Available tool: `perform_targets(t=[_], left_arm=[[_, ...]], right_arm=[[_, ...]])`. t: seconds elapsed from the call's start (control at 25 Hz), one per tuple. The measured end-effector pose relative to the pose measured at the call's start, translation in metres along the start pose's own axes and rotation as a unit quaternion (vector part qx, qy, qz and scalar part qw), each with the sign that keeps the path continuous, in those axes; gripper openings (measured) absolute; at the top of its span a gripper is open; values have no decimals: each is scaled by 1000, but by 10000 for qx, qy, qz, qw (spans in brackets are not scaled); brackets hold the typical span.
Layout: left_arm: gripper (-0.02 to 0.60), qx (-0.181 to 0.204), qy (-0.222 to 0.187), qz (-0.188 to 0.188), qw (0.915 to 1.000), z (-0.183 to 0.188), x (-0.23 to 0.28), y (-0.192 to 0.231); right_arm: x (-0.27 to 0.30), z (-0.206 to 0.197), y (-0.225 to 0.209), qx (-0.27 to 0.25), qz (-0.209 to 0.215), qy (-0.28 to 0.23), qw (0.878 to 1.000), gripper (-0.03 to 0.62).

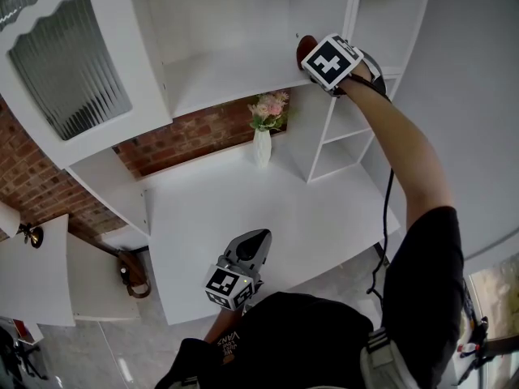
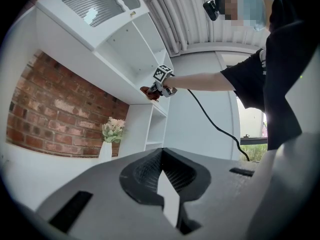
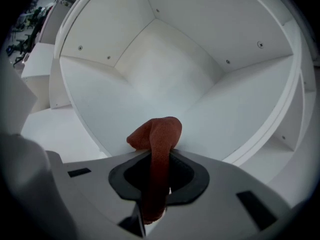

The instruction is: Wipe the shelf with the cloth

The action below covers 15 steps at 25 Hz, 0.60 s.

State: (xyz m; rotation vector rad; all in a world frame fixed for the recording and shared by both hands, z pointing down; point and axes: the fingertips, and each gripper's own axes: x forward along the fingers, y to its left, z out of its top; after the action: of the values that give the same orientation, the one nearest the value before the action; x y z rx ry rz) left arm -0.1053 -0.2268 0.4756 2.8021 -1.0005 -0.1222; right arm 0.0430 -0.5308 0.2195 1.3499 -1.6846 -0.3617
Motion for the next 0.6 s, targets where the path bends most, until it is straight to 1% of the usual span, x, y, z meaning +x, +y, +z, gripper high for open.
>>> perform_targets(t=[0.16,0.28,0.36,0.48,0.6], left_arm=[[6,31,0,32,10000,2,2,0],[6,102,-9,68,9999,6,4,0],[6,184,-5,98,9998,10,5,2],[6,370,-10,165,9992,20,8,6],[6,529,-68,294,9981,33,9,14]], right_arm=[[-12,9,-2,384,150,-566,9975,60],[-27,14,1,649,299,-1007,9923,60],[-37,14,6,866,463,-1322,9864,60],[-54,11,17,1210,796,-1780,9733,60],[-70,0,30,1389,1078,-2129,9611,60]])
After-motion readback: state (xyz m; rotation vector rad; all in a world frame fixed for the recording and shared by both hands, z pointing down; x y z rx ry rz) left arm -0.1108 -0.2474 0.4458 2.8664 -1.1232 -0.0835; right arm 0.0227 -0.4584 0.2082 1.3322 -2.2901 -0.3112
